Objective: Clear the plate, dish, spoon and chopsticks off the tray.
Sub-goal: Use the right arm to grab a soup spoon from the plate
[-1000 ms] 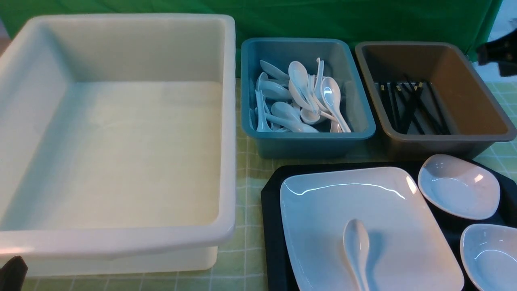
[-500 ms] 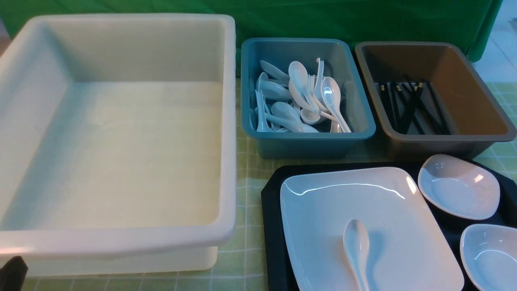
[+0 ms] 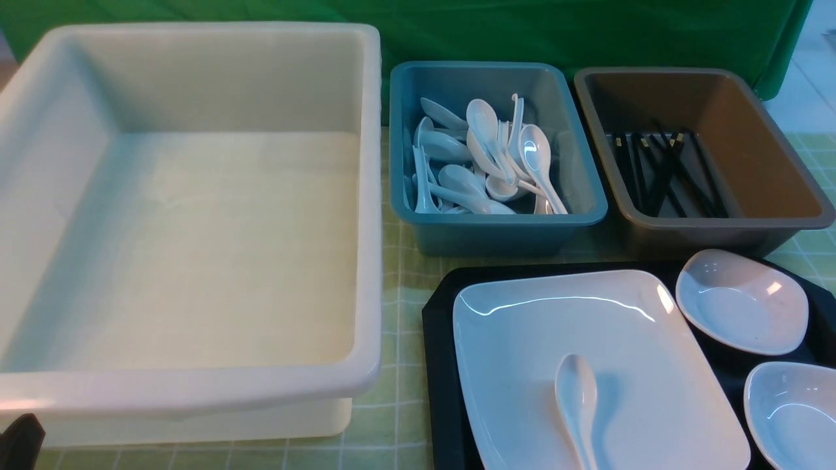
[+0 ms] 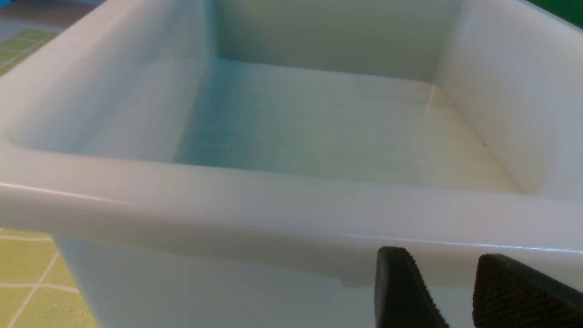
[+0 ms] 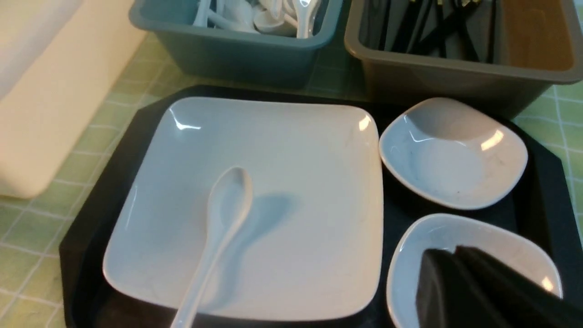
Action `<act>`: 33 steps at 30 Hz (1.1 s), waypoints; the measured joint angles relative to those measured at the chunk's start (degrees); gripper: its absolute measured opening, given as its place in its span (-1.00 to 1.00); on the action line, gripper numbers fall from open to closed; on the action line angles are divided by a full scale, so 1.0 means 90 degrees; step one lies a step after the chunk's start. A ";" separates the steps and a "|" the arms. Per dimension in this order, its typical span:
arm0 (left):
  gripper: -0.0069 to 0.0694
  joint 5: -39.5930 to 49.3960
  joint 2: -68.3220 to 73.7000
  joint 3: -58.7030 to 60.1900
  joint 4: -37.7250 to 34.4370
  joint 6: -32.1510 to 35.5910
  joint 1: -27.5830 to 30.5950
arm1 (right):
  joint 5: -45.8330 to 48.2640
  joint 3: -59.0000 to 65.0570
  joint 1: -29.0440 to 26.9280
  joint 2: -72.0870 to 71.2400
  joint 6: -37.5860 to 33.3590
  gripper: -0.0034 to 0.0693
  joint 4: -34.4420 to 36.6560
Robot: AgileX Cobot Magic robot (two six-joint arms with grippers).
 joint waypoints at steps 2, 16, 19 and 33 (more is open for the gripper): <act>-0.23 0.0000 0.0000 0.0000 0.0000 0.0000 0.0000 | -0.0024 0.0077 0.0000 0.0000 -0.0066 -0.86 0.0000; -0.23 0.0000 0.0000 0.0000 0.0000 0.0000 0.0000 | -0.0125 0.0174 0.0000 0.0000 -0.0842 -0.81 0.0000; -0.23 0.0000 0.0000 0.0000 0.0000 0.0000 0.0000 | -0.0146 0.0174 0.0000 0.0000 -0.0850 -0.80 0.0000; -0.23 0.0000 0.0000 0.0000 0.0000 0.0000 0.0000 | -0.0426 0.0174 0.0000 0.0000 -0.0844 -0.72 0.0000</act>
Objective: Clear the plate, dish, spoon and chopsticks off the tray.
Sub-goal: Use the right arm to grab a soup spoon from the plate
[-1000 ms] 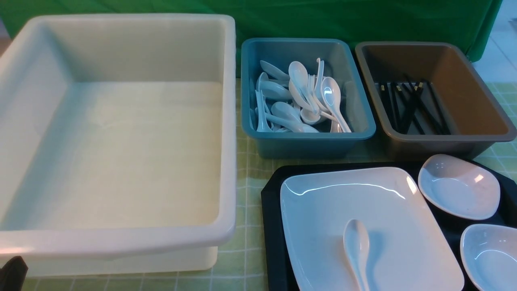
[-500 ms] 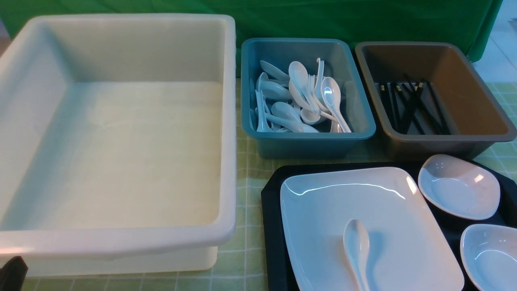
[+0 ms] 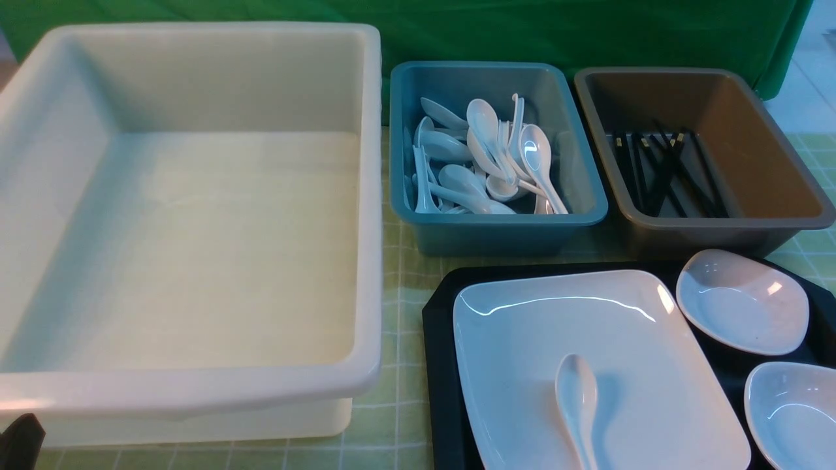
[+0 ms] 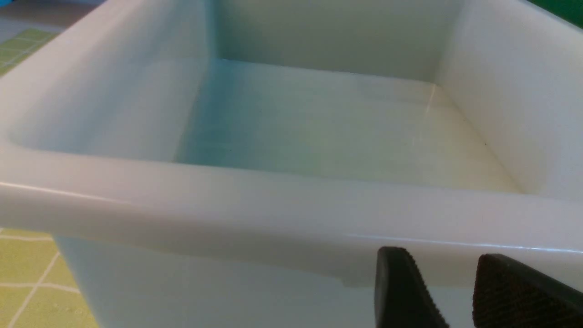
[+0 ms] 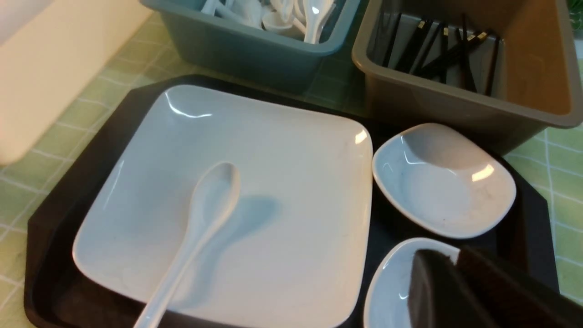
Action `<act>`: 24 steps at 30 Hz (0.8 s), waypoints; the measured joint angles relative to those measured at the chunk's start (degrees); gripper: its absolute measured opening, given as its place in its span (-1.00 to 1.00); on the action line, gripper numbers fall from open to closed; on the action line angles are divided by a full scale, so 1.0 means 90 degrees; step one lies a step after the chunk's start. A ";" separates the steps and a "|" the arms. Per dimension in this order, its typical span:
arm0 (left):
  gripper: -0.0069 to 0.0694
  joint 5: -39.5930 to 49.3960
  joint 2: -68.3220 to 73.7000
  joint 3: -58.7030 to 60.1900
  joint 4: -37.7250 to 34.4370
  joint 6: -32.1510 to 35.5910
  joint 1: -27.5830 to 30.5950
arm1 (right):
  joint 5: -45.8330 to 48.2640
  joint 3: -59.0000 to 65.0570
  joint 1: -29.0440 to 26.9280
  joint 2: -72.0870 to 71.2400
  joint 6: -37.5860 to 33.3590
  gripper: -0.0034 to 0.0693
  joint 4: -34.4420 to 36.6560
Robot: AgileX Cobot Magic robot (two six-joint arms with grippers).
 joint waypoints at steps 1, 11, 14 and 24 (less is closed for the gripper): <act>-0.23 0.0000 0.0000 0.0000 0.0000 0.0000 0.0000 | -0.0046 0.0000 0.0000 0.0000 0.0006 -0.70 0.0000; -0.23 0.0000 0.0000 0.0000 0.0000 0.0000 0.0000 | -0.0160 0.0000 0.0000 0.0000 0.0005 -0.64 0.0000; -0.23 -0.0009 0.0000 0.0000 -0.0023 0.0000 0.0000 | -0.0160 0.0000 0.0000 0.0000 0.0005 -0.62 0.0000; -0.23 -0.0666 0.0000 0.0000 -0.4673 -0.2213 0.0000 | -0.0167 0.0000 0.0000 0.0000 0.0012 -0.59 0.0000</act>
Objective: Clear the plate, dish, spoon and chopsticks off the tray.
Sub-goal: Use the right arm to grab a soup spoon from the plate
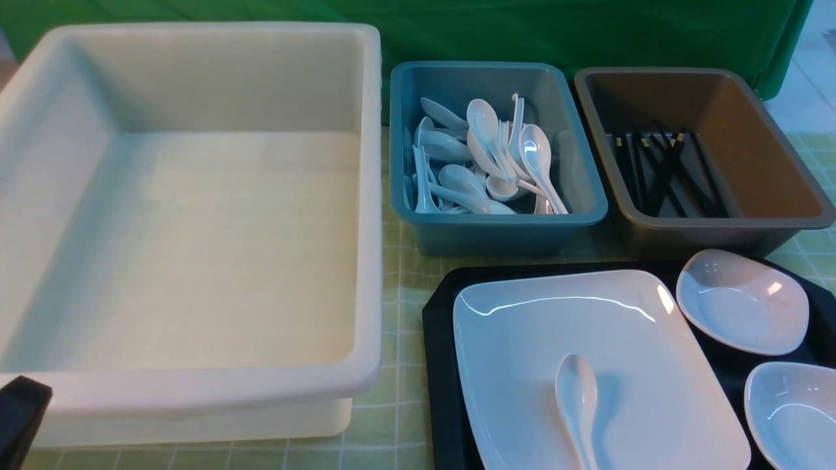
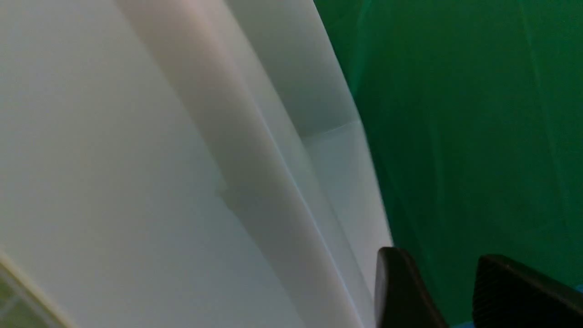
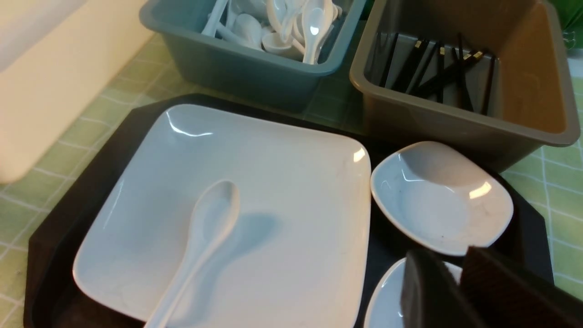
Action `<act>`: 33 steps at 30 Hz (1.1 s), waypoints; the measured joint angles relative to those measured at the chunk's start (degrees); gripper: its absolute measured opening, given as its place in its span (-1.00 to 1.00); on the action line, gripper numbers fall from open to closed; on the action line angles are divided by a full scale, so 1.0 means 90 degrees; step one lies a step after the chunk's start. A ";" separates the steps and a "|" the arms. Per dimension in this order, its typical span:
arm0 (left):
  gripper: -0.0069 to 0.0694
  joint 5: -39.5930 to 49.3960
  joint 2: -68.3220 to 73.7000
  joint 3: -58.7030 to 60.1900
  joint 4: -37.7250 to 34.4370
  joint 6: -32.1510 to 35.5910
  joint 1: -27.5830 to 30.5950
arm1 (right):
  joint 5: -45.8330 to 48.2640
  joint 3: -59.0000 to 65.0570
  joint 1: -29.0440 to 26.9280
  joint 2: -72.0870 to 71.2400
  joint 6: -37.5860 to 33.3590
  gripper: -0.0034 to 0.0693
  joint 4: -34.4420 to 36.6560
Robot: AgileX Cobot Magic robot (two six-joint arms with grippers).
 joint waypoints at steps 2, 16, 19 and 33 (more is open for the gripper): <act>-0.23 -0.0066 0.0000 0.0000 -0.0195 -0.0097 0.0000 | -0.0001 0.0000 0.0000 0.0000 0.0000 -0.59 0.0000; -0.48 0.0250 -0.0007 -0.0804 -0.0538 -0.0081 0.0000 | -0.0037 0.0000 0.0000 0.0000 -0.0006 -0.55 0.0000; -0.74 0.0673 -0.0008 -0.1840 -0.0163 0.0564 0.0000 | -0.0044 0.0000 0.0000 0.0000 0.0001 -0.53 0.0000; -0.87 0.6365 0.3819 -0.5580 0.1636 0.2076 0.0000 | -0.0044 0.0000 0.0000 0.0000 0.0001 -0.48 0.0000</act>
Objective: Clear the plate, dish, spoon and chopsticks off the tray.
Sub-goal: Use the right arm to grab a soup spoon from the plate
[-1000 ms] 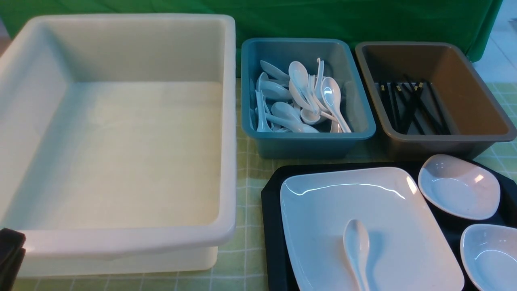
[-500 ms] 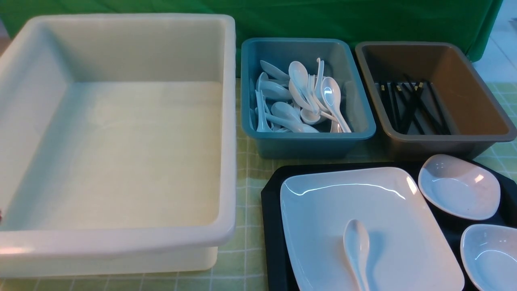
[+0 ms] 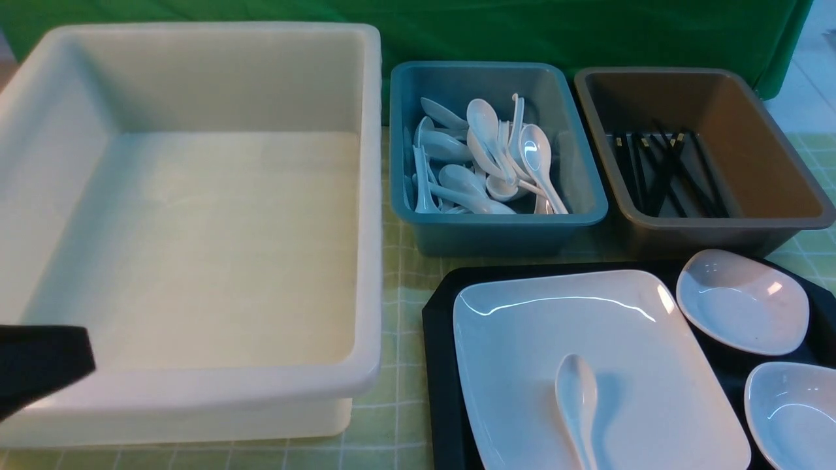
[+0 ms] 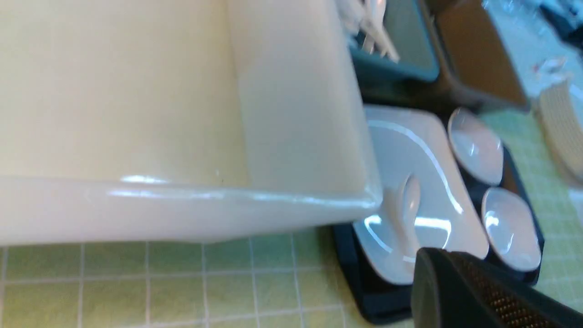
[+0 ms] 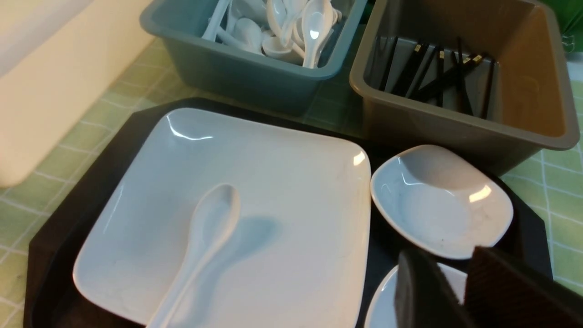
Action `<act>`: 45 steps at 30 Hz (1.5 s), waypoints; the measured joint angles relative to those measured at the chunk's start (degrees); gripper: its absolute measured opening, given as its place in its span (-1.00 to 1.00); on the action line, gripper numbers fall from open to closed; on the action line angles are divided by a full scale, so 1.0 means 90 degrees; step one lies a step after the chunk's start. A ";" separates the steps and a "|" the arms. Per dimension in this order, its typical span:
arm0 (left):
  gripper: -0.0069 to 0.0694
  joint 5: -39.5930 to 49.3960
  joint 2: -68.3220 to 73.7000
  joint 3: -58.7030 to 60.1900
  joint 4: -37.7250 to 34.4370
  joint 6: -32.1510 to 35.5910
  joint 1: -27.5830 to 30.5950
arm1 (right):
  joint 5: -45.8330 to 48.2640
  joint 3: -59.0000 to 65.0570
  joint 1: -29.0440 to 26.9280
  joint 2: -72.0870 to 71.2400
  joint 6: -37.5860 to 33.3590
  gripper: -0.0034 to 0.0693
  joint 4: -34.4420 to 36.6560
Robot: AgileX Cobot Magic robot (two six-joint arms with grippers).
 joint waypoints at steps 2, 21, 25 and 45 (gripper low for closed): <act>-0.87 0.0306 0.0564 -0.0221 -0.0015 0.0142 0.0000 | 0.0024 0.0000 0.0000 0.0000 0.0000 -0.47 0.0000; -0.80 0.0507 0.2749 -0.1171 0.0950 -0.0111 0.0000 | 0.1366 -0.0189 0.0000 0.0968 0.0000 -0.39 0.0000; -0.73 0.0462 0.2793 -0.1286 0.1263 -0.0456 0.0000 | 0.1481 -0.0216 0.0000 0.1668 0.0006 -0.33 0.0130; -0.17 0.0111 0.2809 -0.1309 0.2035 -0.0698 0.0000 | 0.0657 -0.1114 0.1412 0.6500 -0.0576 0.21 0.2206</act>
